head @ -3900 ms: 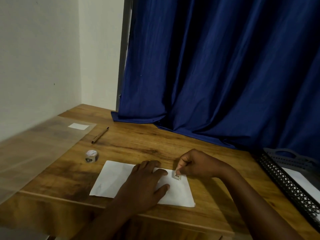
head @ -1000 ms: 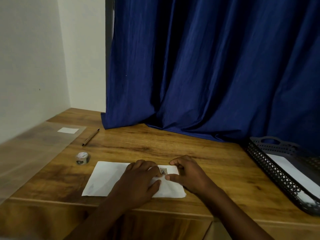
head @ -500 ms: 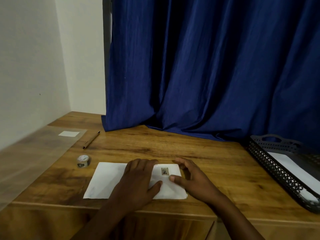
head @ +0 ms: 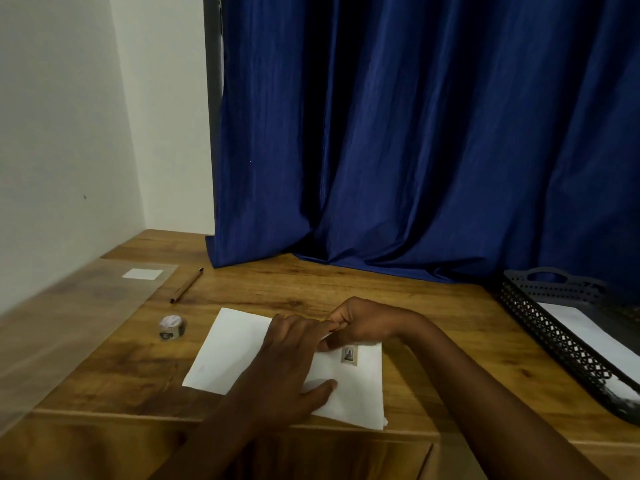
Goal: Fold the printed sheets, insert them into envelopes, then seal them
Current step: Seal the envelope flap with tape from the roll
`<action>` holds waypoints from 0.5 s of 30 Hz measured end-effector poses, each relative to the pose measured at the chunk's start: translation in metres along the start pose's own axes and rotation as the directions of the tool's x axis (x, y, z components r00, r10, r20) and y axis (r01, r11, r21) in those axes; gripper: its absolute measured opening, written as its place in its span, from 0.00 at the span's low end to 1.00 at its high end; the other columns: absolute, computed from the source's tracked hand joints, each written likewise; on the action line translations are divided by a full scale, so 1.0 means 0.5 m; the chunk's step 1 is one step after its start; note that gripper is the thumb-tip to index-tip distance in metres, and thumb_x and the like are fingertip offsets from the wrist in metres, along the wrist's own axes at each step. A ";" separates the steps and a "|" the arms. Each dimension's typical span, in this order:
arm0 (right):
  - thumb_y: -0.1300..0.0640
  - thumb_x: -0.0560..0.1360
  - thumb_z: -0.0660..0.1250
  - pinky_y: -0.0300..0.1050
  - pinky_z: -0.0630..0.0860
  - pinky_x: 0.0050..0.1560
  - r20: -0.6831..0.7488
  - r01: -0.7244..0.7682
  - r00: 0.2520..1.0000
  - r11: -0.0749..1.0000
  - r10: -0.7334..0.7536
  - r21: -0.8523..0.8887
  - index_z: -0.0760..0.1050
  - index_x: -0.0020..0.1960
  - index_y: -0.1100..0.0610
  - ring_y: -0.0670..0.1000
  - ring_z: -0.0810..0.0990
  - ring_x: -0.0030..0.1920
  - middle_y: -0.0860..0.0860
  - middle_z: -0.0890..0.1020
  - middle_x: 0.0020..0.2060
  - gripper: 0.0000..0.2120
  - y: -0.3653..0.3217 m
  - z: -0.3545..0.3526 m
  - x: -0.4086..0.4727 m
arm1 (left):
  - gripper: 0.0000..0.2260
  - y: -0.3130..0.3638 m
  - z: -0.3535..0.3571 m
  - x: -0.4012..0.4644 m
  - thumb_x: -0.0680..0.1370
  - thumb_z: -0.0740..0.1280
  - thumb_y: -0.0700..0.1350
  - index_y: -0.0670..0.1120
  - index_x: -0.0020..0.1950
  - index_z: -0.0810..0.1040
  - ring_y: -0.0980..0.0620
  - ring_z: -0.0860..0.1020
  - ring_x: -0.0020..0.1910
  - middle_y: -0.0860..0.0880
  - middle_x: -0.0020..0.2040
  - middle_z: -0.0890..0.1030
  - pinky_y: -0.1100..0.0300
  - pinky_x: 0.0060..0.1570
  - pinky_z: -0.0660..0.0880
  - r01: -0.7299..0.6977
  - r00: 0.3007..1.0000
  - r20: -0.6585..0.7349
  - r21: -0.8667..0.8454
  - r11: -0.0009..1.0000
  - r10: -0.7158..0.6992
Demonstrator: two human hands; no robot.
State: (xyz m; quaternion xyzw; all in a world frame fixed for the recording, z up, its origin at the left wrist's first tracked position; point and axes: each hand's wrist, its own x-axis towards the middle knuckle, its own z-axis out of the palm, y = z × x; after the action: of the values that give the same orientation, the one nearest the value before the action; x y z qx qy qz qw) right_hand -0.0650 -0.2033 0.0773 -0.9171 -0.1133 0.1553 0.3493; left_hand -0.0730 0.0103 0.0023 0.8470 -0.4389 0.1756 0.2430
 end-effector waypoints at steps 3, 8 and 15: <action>0.56 0.75 0.74 0.50 0.78 0.63 0.036 -0.037 0.999 0.999 0.036 0.029 0.84 0.53 0.60 0.49 0.84 0.52 0.51 0.87 0.48 0.09 -0.012 0.007 0.008 | 0.33 0.001 0.001 -0.001 0.75 0.65 0.69 0.60 0.75 0.59 0.64 0.57 0.69 0.60 0.69 0.64 0.55 0.74 0.55 -0.031 0.998 -0.047 -0.014 0.999 0.030; 0.54 0.76 0.74 0.50 0.80 0.57 -0.007 -0.105 0.994 0.993 0.106 0.044 0.83 0.57 0.61 0.52 0.85 0.49 0.57 0.87 0.52 0.14 0.011 -0.005 -0.040 | 0.29 0.003 0.005 -0.002 0.77 0.66 0.65 0.54 0.73 0.67 0.55 0.65 0.72 0.54 0.71 0.70 0.47 0.78 0.56 -0.057 0.977 -0.202 0.035 0.998 0.063; 0.52 0.75 0.75 0.38 0.80 0.39 -0.456 -0.176 0.862 0.974 0.223 0.144 0.85 0.47 0.54 0.46 0.86 0.39 0.49 0.88 0.40 0.06 0.100 -0.149 -0.258 | 0.32 0.058 0.042 0.059 0.75 0.64 0.64 0.55 0.76 0.62 0.59 0.59 0.73 0.54 0.76 0.63 0.56 0.71 0.61 0.106 0.964 -0.210 -0.250 0.962 -0.161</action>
State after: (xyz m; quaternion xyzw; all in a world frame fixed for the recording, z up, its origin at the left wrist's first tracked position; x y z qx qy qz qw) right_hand -0.1524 -0.3256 0.1228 -0.9159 0.0777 -0.0305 0.3927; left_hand -0.0789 -0.0351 0.0077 0.8141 -0.3672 0.2013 0.4023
